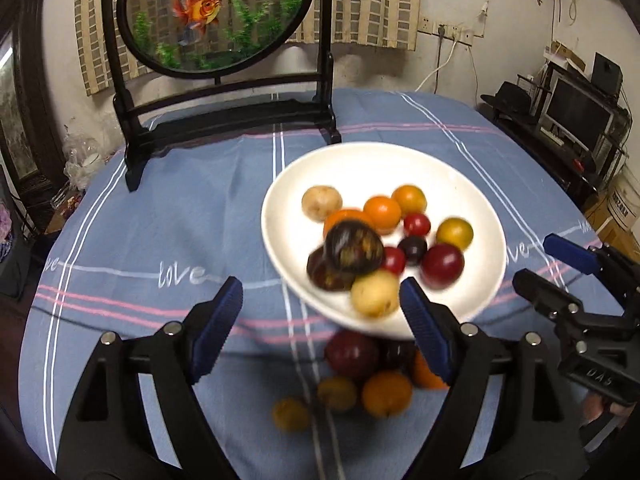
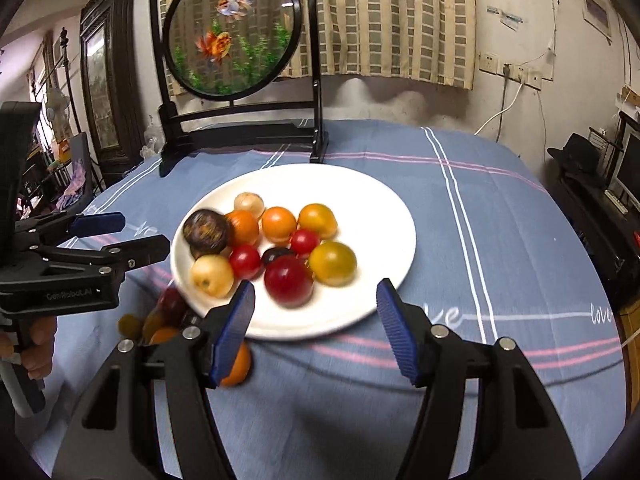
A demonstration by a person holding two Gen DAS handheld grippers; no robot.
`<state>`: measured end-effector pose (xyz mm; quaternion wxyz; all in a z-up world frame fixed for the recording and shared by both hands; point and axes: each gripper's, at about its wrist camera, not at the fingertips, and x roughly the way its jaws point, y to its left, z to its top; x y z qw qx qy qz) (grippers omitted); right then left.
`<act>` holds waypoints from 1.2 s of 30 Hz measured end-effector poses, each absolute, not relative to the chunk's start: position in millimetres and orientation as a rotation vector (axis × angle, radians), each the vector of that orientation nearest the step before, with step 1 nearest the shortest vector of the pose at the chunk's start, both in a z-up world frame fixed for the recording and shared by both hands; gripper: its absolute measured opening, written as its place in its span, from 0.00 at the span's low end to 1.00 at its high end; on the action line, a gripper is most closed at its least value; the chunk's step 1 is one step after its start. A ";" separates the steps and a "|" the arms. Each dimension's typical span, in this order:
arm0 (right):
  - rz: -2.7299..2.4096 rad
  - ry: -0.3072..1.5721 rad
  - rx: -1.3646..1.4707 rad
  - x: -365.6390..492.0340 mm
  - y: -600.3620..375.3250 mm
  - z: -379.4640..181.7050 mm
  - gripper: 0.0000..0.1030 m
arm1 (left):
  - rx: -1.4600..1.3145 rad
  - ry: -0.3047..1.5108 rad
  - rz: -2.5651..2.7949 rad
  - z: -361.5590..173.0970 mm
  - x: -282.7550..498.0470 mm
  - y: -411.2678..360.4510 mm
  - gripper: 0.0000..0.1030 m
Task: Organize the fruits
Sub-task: 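Set the dark fruit and small red tomato on the plate and open both tools, then grasp the small yellow fruit with the left tool while the right tool grasps the tangerine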
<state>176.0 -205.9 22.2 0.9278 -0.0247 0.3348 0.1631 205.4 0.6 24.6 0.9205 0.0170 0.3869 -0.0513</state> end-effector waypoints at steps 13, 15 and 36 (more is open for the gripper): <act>0.365 0.736 0.039 141.0 -211.5 -5.1 0.62 | 0.093 0.821 -0.093 -3.3 150.7 21.1 0.80; 0.372 0.738 0.037 139.8 -209.8 -6.6 0.62 | 0.083 0.840 -0.085 -9.7 148.7 25.7 0.80; 0.432 0.765 0.031 136.4 -204.0 -15.4 0.62 | 0.114 0.878 -0.213 -39.7 154.6 11.3 0.30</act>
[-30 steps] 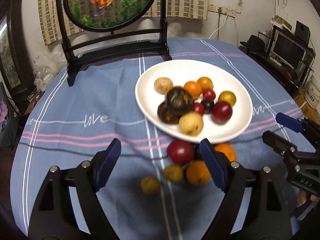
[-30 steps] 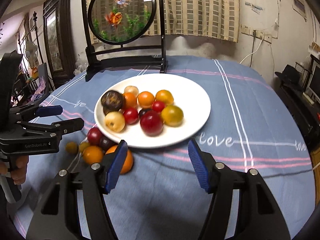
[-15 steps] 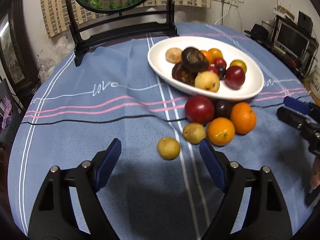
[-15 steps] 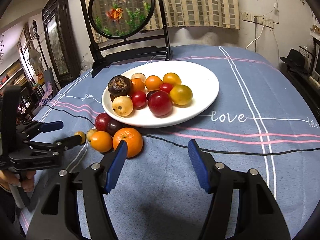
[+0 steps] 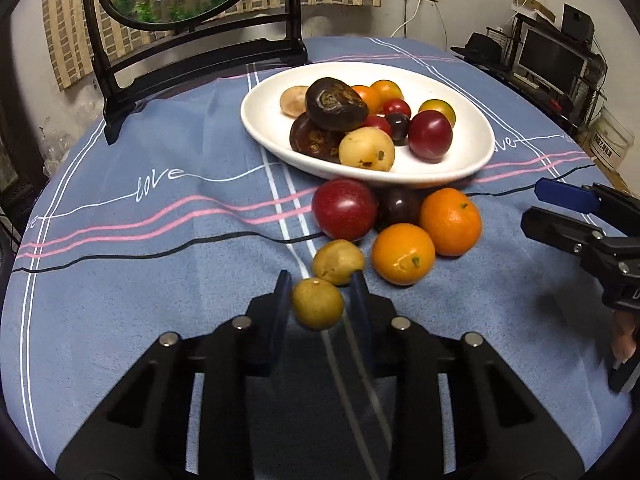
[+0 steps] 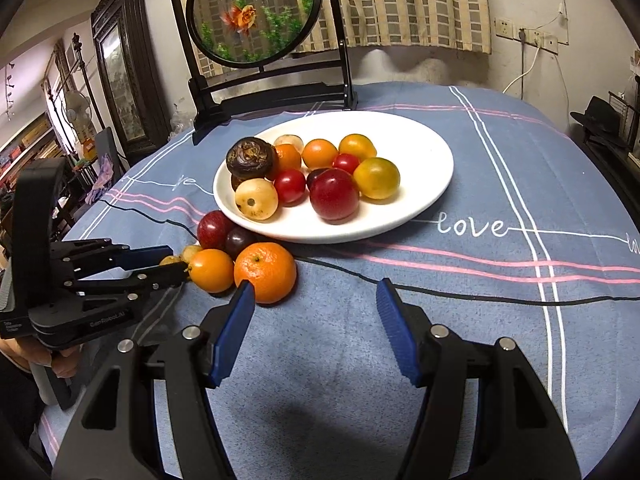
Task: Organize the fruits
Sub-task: 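Grasp the small yellow fruit with the left tool while the right tool grasps the tangerine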
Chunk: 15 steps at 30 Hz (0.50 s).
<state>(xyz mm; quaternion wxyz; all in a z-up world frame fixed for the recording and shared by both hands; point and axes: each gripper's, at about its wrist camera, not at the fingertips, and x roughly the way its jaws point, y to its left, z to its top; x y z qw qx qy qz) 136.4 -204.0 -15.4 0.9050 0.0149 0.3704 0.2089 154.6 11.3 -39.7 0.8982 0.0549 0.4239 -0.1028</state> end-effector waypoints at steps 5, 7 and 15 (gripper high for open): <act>0.424 0.779 0.025 138.0 -202.1 -18.1 0.62 | 0.084 0.912 -0.210 -42.6 153.4 22.1 0.34; 0.425 0.778 0.023 137.4 -202.2 -18.0 0.62 | 0.090 0.914 -0.212 -43.7 152.0 25.0 0.35; 0.428 0.775 0.019 135.1 -203.3 -17.6 0.62 | 0.104 0.917 -0.214 -48.1 155.8 25.0 0.35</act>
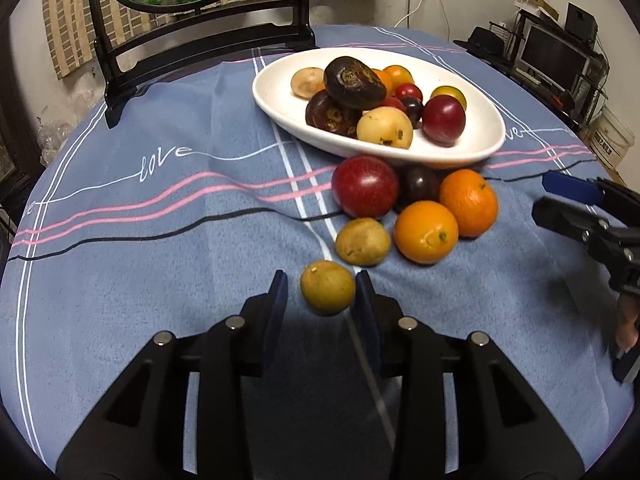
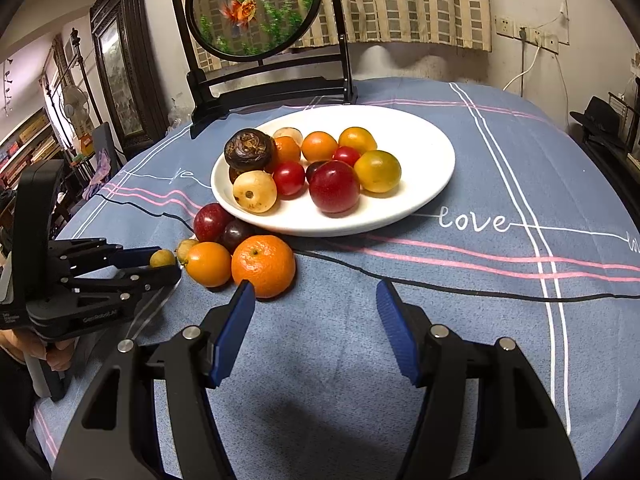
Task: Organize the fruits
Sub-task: 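Grasp the small yellow fruit with the left tool while the right tool grasps the tangerine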
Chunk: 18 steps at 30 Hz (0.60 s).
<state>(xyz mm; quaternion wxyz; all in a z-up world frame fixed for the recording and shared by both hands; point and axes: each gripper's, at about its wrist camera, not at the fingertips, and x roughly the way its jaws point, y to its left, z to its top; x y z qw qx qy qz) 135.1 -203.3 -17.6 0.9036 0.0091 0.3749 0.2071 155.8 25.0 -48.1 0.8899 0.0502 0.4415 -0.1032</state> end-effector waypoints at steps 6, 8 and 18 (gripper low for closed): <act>0.429 0.789 -0.019 134.2 -196.5 -18.1 0.62 | 0.106 0.905 -0.226 -48.0 156.9 20.2 0.26; 0.438 0.789 -0.059 132.8 -189.4 -16.8 0.62 | 0.095 0.902 -0.222 -48.2 156.4 20.6 0.26; 0.435 0.838 -0.336 157.3 -127.5 -30.6 0.62 | 0.041 0.904 -0.240 -48.6 156.0 27.8 0.26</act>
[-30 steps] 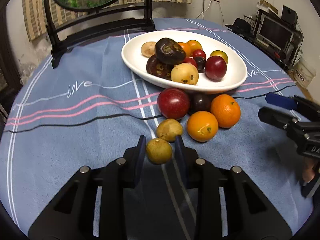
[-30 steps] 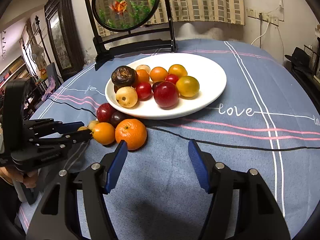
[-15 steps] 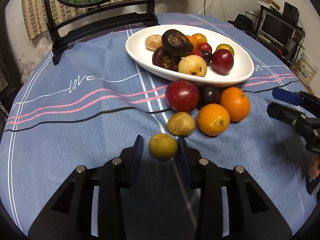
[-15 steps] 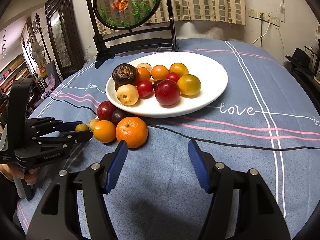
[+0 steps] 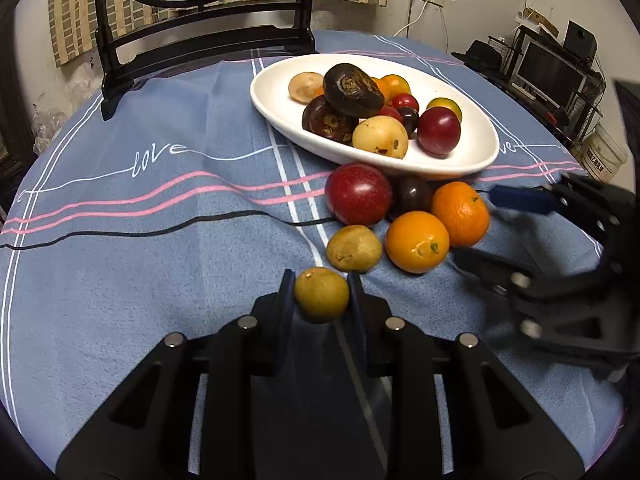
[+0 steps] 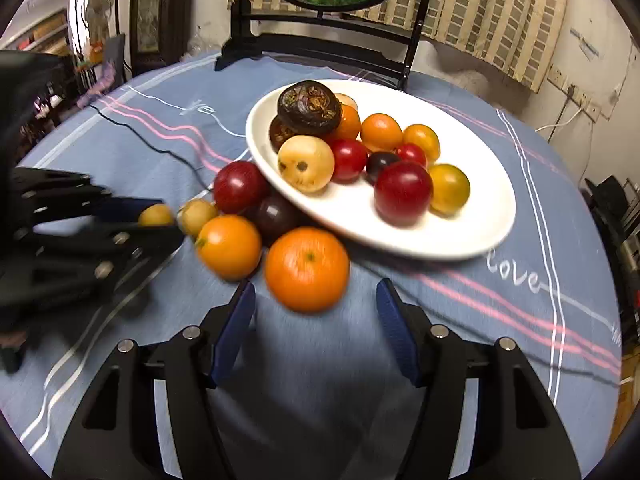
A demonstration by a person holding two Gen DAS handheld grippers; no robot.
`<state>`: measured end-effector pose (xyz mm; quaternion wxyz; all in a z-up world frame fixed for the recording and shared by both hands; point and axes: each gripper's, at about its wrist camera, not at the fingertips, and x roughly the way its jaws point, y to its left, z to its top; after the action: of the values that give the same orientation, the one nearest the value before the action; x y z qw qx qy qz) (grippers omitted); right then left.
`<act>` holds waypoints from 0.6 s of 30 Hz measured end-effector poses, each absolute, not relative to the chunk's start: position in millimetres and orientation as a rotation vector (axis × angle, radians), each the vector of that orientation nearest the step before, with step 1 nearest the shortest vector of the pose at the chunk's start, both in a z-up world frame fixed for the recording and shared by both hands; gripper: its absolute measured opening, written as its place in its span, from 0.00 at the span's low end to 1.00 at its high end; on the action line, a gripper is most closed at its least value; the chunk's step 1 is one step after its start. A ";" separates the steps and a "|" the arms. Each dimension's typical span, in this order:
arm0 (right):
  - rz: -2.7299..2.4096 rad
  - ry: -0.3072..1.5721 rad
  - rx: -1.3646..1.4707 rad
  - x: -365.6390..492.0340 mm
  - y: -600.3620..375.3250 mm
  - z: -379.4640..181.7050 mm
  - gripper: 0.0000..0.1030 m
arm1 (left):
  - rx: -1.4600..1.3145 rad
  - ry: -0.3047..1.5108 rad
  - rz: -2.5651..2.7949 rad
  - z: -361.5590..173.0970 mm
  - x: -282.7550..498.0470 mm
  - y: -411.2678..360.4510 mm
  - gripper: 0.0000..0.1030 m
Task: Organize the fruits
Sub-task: 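Grasp the small yellow fruit with the left tool while the right tool grasps the tangerine, then lower the yellow fruit and tangerine onto the plate and open both tools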
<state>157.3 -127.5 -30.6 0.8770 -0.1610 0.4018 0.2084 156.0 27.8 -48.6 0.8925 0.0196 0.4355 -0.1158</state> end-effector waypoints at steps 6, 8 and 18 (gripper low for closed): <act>0.420 0.838 -0.345 168.1 -117.1 -39.3 0.43 | 0.045 0.901 -0.239 -49.8 156.2 27.3 0.26; 0.411 0.848 -0.314 166.4 -121.3 -38.5 0.42 | 0.046 0.902 -0.236 -49.8 156.4 26.4 0.26; 0.414 0.851 -0.161 150.1 -155.8 -31.6 0.42 | 0.075 0.897 -0.211 -49.4 155.3 20.7 0.26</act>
<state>150.1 -155.8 -31.6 0.8870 -0.0773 0.4092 0.1993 155.3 20.7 -49.4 0.8950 0.0361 0.4329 -0.1017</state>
